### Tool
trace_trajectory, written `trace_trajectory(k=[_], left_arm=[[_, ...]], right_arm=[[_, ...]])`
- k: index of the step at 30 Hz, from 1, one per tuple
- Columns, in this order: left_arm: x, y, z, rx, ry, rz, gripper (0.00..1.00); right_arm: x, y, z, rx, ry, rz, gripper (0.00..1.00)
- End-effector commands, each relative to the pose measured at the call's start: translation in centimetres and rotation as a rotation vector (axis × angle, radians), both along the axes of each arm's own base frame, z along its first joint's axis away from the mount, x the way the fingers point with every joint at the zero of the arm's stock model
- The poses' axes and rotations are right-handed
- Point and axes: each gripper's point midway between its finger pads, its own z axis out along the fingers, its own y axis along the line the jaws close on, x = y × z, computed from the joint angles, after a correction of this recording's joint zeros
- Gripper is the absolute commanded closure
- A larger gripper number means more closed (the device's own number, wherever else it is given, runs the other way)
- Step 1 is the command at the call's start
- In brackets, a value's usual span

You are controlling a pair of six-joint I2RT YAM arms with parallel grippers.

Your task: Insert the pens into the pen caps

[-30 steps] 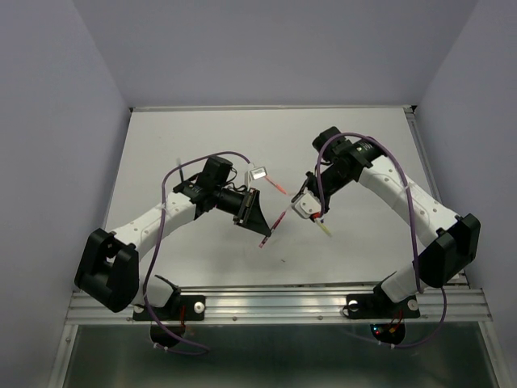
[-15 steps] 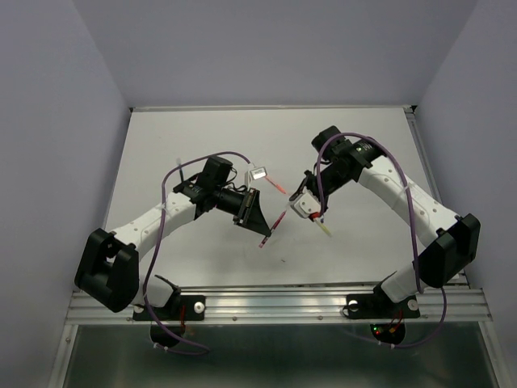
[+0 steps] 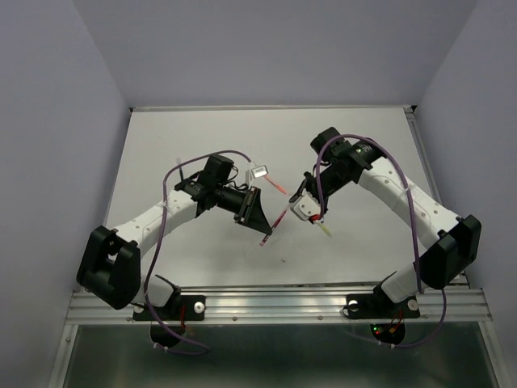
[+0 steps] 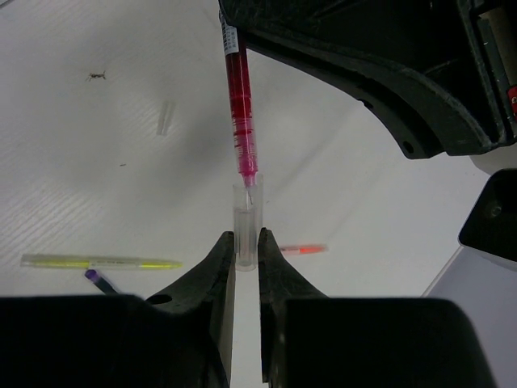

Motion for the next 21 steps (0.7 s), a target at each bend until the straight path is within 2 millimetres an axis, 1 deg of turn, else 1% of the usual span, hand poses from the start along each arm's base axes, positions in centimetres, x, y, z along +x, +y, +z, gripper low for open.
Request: trace_trajectory(k=[1, 6, 7, 11, 14, 18, 21], left_arm=[[0.5, -0.6, 1.5, -0.035, -0.037, -0.020, 1.00], [0.9, -0.9, 1.6, -0.024, -0.025, -0.011, 1.00], [1.0, -1.0, 1.6, -0.022, -0.022, -0.007, 1.00], [1.0, -1.3, 1.8, -0.028, -0.010, -0.020, 1.00], [1.0, -1.6, 2.1, -0.038, -0.004, -0.022, 1.00], [1.6, -2.1, 2.2, -0.036, -0.018, -0.002, 1.00], [2.1, -2.6, 2.7, -0.064, -0.033, 0.003, 1.00]], right_arm=[[-0.6, 0.6, 2.0, 0.070, -0.237, 0.237, 0.98], [-1.1, 0.7, 1.7, 0.055, -0.251, 0.260, 0.99], [-1.0, 0.5, 1.4, 0.038, -0.254, 0.256, 0.99], [-1.5, 0.6, 0.6, -0.003, -0.269, 0.288, 0.99], [-1.3, 0.3, -0.1, -0.043, -0.284, 0.295, 0.99], [-1.9, 0.8, 0.0, -0.013, -0.268, 0.295, 0.99], [-2.5, 0.6, -0.4, -0.026, -0.275, 0.332, 0.99]])
